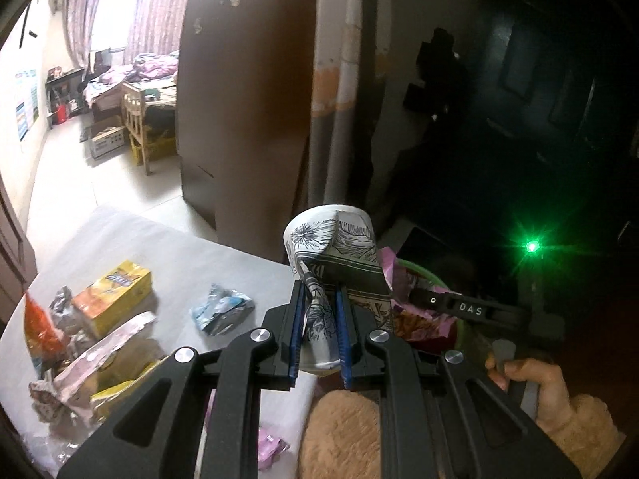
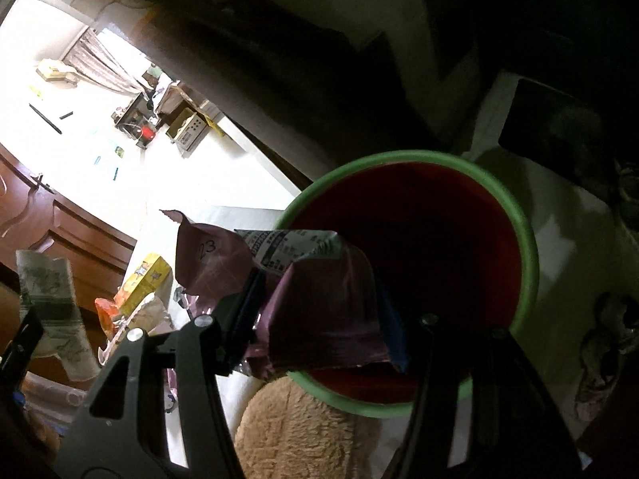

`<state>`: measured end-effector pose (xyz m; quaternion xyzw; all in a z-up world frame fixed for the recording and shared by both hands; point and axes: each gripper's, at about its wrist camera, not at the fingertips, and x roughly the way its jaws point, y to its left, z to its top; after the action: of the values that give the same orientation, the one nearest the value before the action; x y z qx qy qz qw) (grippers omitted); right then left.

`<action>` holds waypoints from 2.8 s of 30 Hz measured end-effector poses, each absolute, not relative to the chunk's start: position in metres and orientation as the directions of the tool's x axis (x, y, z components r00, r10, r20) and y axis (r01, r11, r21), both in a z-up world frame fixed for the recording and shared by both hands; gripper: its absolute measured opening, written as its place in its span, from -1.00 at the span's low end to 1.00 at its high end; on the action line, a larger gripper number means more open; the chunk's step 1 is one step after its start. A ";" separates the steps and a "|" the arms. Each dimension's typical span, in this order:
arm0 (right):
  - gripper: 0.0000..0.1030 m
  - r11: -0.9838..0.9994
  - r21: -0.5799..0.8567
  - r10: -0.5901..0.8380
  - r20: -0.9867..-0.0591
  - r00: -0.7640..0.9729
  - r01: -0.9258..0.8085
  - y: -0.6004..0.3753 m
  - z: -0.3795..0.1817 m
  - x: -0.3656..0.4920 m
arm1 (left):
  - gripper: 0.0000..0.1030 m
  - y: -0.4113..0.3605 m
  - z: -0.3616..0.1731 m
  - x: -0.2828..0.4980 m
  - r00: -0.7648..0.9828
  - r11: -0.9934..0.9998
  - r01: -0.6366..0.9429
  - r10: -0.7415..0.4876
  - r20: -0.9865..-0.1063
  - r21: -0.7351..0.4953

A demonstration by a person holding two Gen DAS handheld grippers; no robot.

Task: Collect trash
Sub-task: 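Carry both items to the green bin and open both tools to drop them, then lower the left tool onto the clear plastic bottle and close on it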

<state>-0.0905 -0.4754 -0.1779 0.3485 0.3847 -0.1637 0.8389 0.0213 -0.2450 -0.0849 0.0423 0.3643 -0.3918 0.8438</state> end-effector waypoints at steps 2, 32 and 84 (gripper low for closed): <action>0.06 0.699 0.458 -0.009 -0.762 0.648 0.549 -0.480 -0.177 -0.094 | -0.76 -0.254 -0.093 0.022 0.407 0.682 0.697 -0.631 -0.660 -0.222; 0.60 0.706 0.364 -0.266 -0.659 0.704 0.607 -0.467 -0.092 -0.130 | 0.45 -0.281 -0.100 0.012 0.406 0.673 0.708 -0.636 -0.657 -0.214; 0.69 0.979 0.163 0.072 -0.833 0.549 0.119 -0.199 -0.138 -0.021 | -0.63 0.100 -0.231 0.090 0.435 0.895 -0.208 -0.278 -0.857 -0.396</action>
<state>-0.0206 -0.1993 -0.1376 0.1006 0.4748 -0.0133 0.8742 0.0902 0.0996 -0.2309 -0.2286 0.5313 -0.0216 0.8155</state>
